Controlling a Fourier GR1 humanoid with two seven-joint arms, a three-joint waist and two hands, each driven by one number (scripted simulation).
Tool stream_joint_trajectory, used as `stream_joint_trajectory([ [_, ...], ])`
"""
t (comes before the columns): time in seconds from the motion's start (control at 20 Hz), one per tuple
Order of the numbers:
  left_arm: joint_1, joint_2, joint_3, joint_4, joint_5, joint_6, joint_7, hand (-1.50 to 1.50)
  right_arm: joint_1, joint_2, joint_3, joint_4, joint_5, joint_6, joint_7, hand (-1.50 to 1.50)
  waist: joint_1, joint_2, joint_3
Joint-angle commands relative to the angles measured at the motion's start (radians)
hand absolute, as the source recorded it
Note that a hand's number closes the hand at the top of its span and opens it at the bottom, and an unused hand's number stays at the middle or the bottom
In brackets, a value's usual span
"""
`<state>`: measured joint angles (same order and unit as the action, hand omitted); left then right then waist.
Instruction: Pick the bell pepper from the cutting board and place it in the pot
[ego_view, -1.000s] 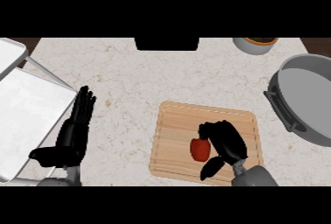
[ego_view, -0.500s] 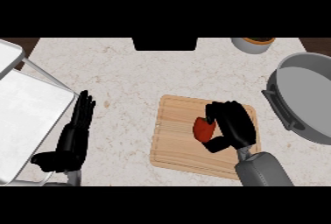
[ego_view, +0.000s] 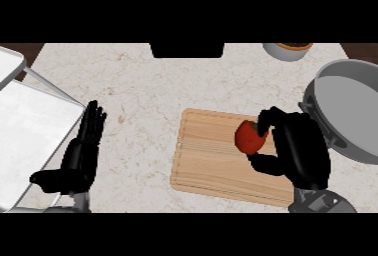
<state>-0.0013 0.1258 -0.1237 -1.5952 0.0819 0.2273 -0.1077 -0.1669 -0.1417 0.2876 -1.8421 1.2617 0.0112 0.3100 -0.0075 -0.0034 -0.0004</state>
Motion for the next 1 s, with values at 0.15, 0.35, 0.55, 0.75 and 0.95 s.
stream_joint_trajectory([
  [0.15, -0.08, -0.042, -0.015, 0.034, -0.052, 0.042, 0.039, 0.0, -0.026, -0.015, -0.138, -0.069, 0.015, 0.04, 0.08, 1.5, 0.004, 0.003, 0.001],
  [0.35, -0.051, -0.033, 0.007, 0.013, -0.036, 0.013, 0.035, 0.0, -0.087, -0.045, -0.251, 0.009, -0.022, 0.024, 0.055, 1.5, 0.008, 0.004, 0.001],
  [0.55, -0.059, -0.042, 0.023, 0.049, -0.027, -0.007, 0.006, 0.0, -0.123, -0.112, -0.372, 0.093, -0.104, 0.026, -0.012, 1.5, 0.009, 0.004, 0.001],
  [0.75, -0.018, -0.04, 0.02, 0.049, -0.042, -0.01, -0.041, 0.0, -0.174, -0.191, -0.504, 0.254, -0.172, -0.028, -0.089, 1.5, 0.014, 0.005, 0.001],
  [0.95, -0.023, -0.023, 0.036, 0.029, -0.025, -0.044, -0.017, 0.0, -0.179, -0.267, -0.585, 0.376, -0.23, -0.051, -0.183, 1.5, 0.013, 0.005, 0.001],
])
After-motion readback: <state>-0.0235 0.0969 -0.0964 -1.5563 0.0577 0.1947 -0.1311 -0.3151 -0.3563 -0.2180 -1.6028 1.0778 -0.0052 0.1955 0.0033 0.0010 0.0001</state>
